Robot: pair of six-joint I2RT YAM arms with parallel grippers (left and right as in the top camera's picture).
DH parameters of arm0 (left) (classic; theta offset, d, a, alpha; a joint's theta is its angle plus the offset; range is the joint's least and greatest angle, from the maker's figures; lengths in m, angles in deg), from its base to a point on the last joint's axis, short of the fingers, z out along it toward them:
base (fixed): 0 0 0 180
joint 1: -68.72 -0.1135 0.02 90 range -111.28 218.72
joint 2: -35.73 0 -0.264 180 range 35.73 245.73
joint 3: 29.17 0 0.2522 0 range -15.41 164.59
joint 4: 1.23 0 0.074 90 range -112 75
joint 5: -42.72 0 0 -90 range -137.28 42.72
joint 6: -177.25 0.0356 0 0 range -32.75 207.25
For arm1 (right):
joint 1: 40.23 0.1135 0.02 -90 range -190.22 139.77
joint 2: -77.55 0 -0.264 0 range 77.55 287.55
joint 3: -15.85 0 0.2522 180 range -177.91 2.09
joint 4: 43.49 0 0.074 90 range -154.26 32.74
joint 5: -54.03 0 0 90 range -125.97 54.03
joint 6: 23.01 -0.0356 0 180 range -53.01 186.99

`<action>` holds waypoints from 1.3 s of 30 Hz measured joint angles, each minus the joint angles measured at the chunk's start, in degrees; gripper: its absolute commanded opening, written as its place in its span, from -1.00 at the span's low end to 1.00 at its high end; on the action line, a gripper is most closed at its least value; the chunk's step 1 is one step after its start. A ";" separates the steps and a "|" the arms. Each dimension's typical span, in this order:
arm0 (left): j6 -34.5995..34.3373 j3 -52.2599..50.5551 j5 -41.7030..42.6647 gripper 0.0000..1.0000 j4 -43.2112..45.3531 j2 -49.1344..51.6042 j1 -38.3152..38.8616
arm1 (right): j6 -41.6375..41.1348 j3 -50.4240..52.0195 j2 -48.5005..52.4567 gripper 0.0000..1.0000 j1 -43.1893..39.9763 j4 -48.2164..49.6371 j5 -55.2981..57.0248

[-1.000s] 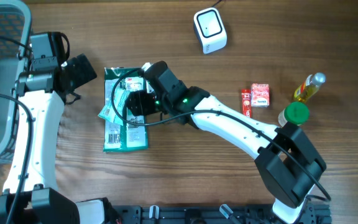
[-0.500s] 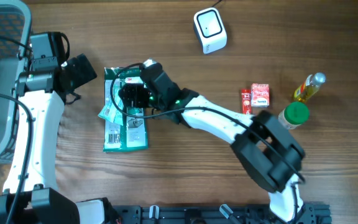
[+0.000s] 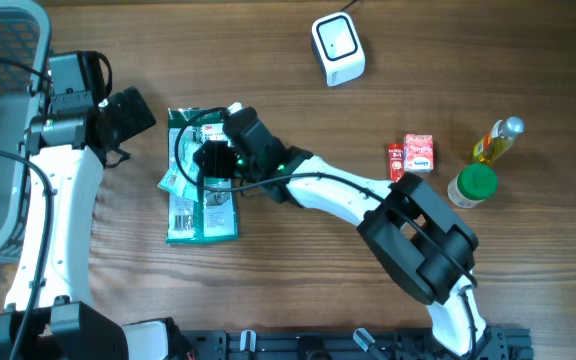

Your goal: Scan the item barcode

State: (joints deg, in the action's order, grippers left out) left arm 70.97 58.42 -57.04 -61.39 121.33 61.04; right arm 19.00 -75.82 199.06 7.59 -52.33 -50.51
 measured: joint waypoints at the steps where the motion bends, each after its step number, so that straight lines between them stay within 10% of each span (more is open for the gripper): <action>1: 0.00 0.00 -0.02 1.00 -0.02 0.00 0.00 | 0.00 0.00 0.04 0.04 0.44 0.02 0.07; 39: 0.00 0.00 0.00 1.00 0.00 0.00 0.00 | -3.19 0.00 5.99 -0.50 3.15 6.25 3.93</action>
State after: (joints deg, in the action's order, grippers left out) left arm 70.97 58.42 -57.04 -61.39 121.33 61.04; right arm 15.81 -75.82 205.05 10.73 -46.08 -46.58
